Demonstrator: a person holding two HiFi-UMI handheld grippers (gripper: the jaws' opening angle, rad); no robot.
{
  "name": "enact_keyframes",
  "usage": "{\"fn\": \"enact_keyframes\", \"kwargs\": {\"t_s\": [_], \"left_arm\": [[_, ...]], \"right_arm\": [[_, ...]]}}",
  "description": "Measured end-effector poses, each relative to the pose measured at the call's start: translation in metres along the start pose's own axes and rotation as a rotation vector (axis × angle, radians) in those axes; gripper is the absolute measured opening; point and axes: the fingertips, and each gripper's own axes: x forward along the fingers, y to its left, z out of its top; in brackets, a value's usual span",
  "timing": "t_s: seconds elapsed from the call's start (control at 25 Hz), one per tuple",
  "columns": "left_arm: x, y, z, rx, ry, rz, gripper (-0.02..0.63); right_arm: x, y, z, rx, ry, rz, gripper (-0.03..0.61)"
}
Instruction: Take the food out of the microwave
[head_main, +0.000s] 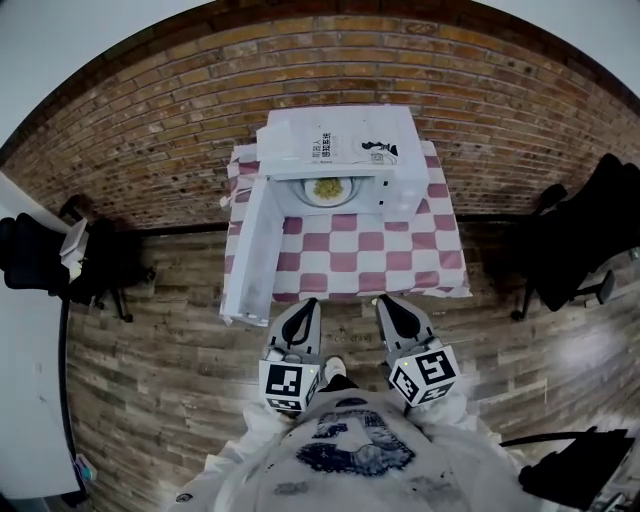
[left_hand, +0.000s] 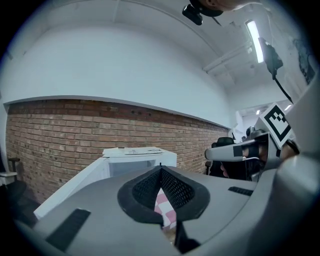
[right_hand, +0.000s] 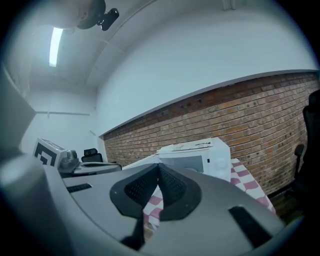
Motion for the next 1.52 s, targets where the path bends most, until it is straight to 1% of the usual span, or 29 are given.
{"fn": "enact_keyframes", "kwargs": {"t_s": [0.12, 0.24, 0.44, 0.64, 0.88, 1.04, 1.24, 1.52], "left_arm": [[0.018, 0.02, 0.003, 0.003, 0.005, -0.023, 0.008], [0.032, 0.032, 0.005, 0.008, -0.002, -0.045, 0.008], [0.048, 0.038, 0.002, -0.021, 0.028, -0.07, 0.008], [0.062, 0.042, -0.011, -0.053, 0.066, -0.078, 0.008], [0.085, 0.055, -0.016, -0.069, 0.089, -0.068, 0.008], [0.108, 0.072, -0.018, -0.082, 0.099, -0.033, 0.008], [0.145, 0.086, -0.017, -0.105, 0.116, -0.008, 0.008], [0.198, 0.103, -0.011, -0.107, 0.133, 0.033, 0.008]], "right_arm": [[0.024, -0.002, 0.006, 0.008, -0.004, -0.028, 0.014], [0.036, -0.002, 0.008, 0.016, 0.001, -0.05, 0.014], [0.046, -0.01, 0.007, 0.021, 0.018, -0.08, 0.014], [0.054, -0.018, 0.001, 0.035, 0.035, -0.093, 0.014], [0.086, -0.029, 0.004, 0.033, 0.047, -0.068, 0.014], [0.113, -0.04, 0.013, 0.022, 0.048, -0.035, 0.014], [0.148, -0.063, 0.024, 0.015, 0.05, 0.001, 0.014], [0.192, -0.1, 0.036, 0.008, 0.056, 0.039, 0.014]]}}
